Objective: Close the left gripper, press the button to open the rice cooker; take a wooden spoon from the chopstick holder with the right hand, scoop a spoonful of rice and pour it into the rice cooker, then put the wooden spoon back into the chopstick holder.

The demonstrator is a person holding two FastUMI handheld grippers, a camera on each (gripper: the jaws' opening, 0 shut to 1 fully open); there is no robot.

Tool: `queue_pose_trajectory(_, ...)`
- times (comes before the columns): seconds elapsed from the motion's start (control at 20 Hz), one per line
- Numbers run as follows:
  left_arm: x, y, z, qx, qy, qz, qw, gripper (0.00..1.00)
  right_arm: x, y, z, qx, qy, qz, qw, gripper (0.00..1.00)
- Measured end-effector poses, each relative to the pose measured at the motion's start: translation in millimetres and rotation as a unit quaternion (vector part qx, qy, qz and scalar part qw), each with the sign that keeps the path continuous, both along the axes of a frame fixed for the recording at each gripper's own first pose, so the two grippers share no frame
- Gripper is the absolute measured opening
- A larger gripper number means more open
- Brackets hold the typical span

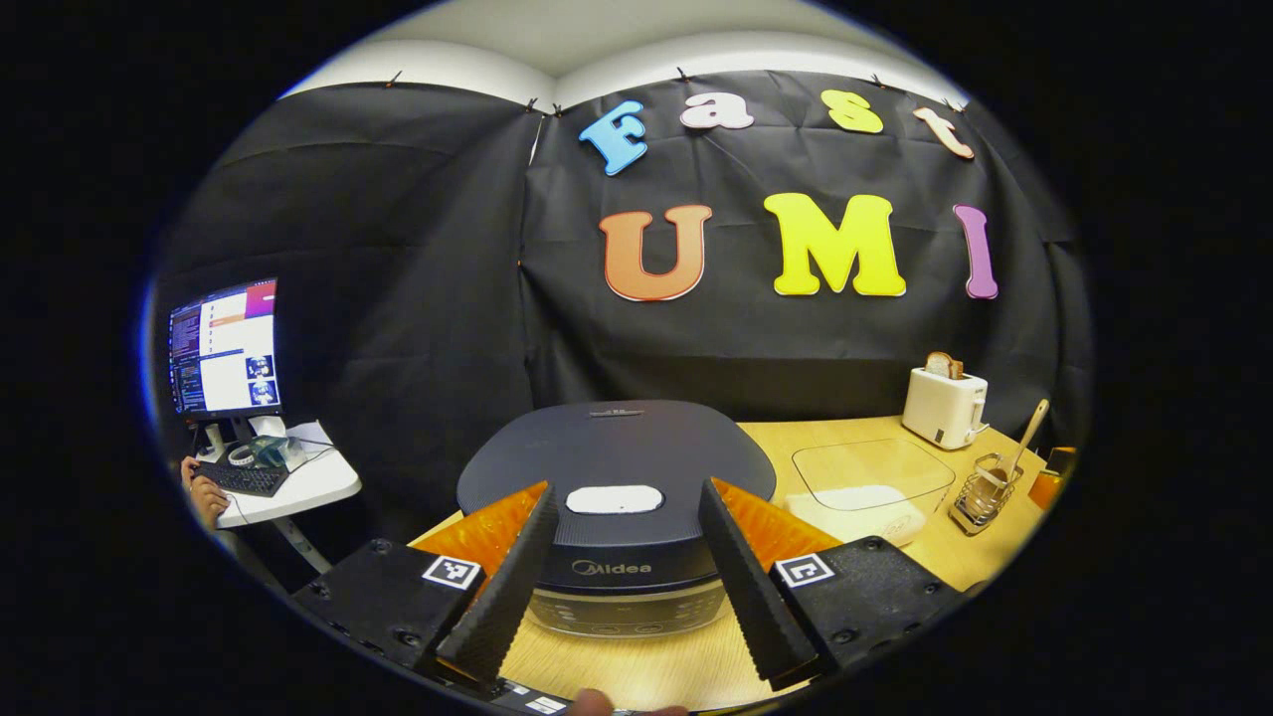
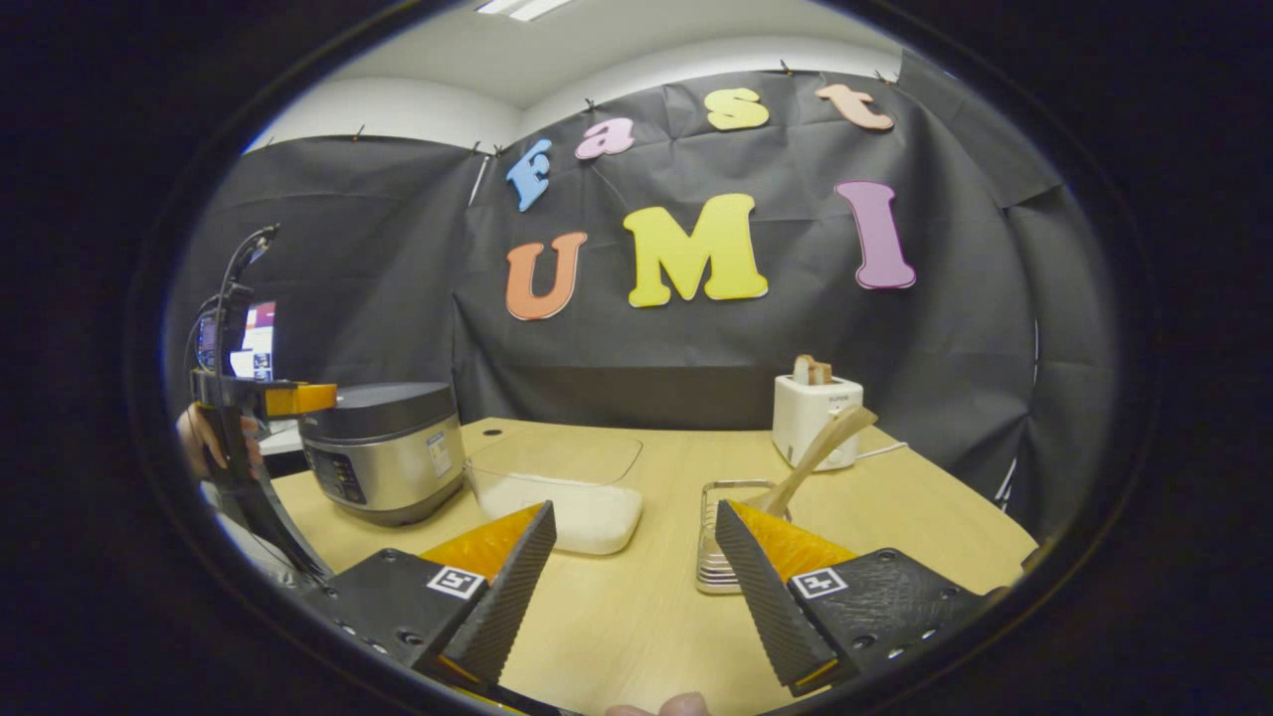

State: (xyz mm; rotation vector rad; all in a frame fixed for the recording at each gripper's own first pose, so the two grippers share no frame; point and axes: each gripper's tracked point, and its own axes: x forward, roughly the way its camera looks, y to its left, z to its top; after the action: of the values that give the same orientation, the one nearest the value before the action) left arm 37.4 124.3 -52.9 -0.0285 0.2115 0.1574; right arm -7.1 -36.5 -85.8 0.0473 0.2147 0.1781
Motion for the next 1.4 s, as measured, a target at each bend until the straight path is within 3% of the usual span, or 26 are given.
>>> queue_pose_trajectory(0.25, 2, -1, 11, -0.027, -0.016, 0.026, 0.999, 0.97, 3, -16, 20, -0.021, -0.030, -0.024, 0.999, 0.96)
queue_pose_trajectory(0.7, -3, -74, 95, -0.008, -0.087, -0.028, 0.996, 1.00, 15, -50, 73, -0.017, -0.094, -0.075, 0.993, 0.95)
queue_pose_trajectory(0.9, -8, -114, 118, 0.012, -0.112, -0.053, 0.992, 0.97, 12, -57, 92, -0.006, -0.107, -0.088, 0.990, 0.95)
queue_pose_trajectory(0.95, -12, -121, 118, 0.007, -0.115, -0.056, 0.992, 0.93, 10, -56, 96, 0.000, -0.109, -0.090, 0.990, 0.95)
queue_pose_trajectory(1.0, -17, -128, 116, 0.000, -0.116, -0.058, 0.992, 0.98, 7, -55, 98, 0.006, -0.110, -0.092, 0.990, 0.95)
queue_pose_trajectory(1.15, -30, -140, 105, -0.018, -0.107, -0.061, 0.992, 0.98, -3, -50, 102, 0.006, -0.118, -0.094, 0.989, 0.95)
queue_pose_trajectory(1.25, -37, -138, 99, -0.011, -0.102, -0.055, 0.993, 0.94, -10, -45, 104, -0.001, -0.123, -0.093, 0.988, 0.95)
queue_pose_trajectory(1.3, -41, -136, 95, -0.005, -0.102, -0.054, 0.993, 0.98, -13, -40, 105, 0.001, -0.126, -0.090, 0.988, 0.95)
queue_pose_trajectory(1.4, -46, -137, 89, 0.004, -0.110, -0.053, 0.993, 0.98, -17, -31, 104, 0.005, -0.132, -0.085, 0.987, 0.95)
